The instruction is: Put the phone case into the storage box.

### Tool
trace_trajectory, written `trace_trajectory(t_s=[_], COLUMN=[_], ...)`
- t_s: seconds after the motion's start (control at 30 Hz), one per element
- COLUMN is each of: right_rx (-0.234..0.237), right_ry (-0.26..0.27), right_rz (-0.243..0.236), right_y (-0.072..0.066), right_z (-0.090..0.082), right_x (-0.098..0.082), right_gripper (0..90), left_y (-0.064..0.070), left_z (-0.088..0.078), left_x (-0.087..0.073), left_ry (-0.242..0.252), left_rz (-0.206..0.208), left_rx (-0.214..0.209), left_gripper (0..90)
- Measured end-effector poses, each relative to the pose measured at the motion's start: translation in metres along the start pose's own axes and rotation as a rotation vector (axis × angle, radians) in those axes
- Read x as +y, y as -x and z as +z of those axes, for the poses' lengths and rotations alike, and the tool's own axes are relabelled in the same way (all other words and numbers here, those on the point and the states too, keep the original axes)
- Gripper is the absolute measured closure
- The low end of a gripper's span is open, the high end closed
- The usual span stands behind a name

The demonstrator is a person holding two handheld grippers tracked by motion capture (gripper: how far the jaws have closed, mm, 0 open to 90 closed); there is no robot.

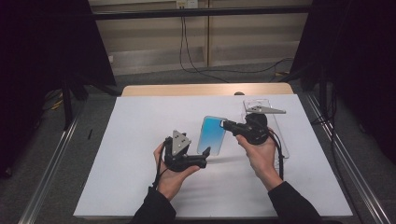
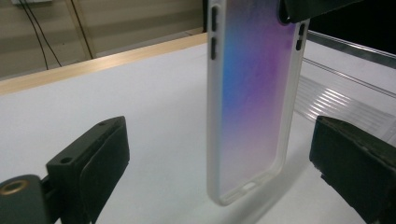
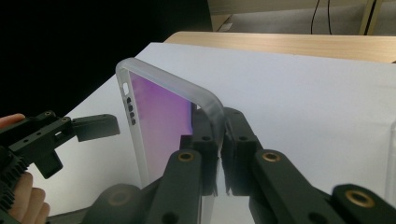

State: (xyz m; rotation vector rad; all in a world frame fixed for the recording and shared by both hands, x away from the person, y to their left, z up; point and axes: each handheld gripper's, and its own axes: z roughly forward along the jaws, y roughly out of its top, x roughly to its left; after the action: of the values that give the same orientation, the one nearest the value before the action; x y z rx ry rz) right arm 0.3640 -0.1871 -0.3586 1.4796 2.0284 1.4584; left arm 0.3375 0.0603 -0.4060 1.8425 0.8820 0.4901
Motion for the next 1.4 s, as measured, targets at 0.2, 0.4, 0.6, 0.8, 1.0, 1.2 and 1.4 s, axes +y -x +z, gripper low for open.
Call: trace_trajectory(t_s=[0.2,0.4,0.6,0.8,1.0,1.2,1.4], right_rx=[-0.016,-0.034,-0.04,-0.037,-0.056,-0.091,-0.107], right_ry=[0.012,0.029,0.061,0.074,0.098,0.12,0.143], right_rz=[-0.023,-0.049,-0.083,-0.09,-0.098,-0.113,-0.13], right_y=[0.005,0.009,0.011,0.014,0.017,0.023,0.028], right_z=[-0.006,-0.013,-0.017,-0.019,-0.025,-0.033,-0.039], right_x=[0.002,0.004,0.004,0.005,0.007,0.011,0.016], right_gripper=[84.6,84.6,84.5,84.5,84.5,84.6,84.6], left_y=[-0.011,-0.02,-0.037,-0.051,-0.056,-0.061,-0.064], left_z=[-0.01,-0.024,-0.041,-0.056,-0.065,-0.072,-0.081], left_x=[-0.002,-0.008,-0.013,-0.02,-0.027,-0.03,-0.036], left_ry=[-0.026,0.01,0.028,0.041,0.038,0.036,0.044], left_rz=[0.0,0.068,0.049,0.029,0.039,0.032,0.034], left_rx=[0.03,0.056,0.081,0.117,0.155,0.17,0.208], left_gripper=[4.4,4.2,4.2,4.2,4.2,4.2,4.1])
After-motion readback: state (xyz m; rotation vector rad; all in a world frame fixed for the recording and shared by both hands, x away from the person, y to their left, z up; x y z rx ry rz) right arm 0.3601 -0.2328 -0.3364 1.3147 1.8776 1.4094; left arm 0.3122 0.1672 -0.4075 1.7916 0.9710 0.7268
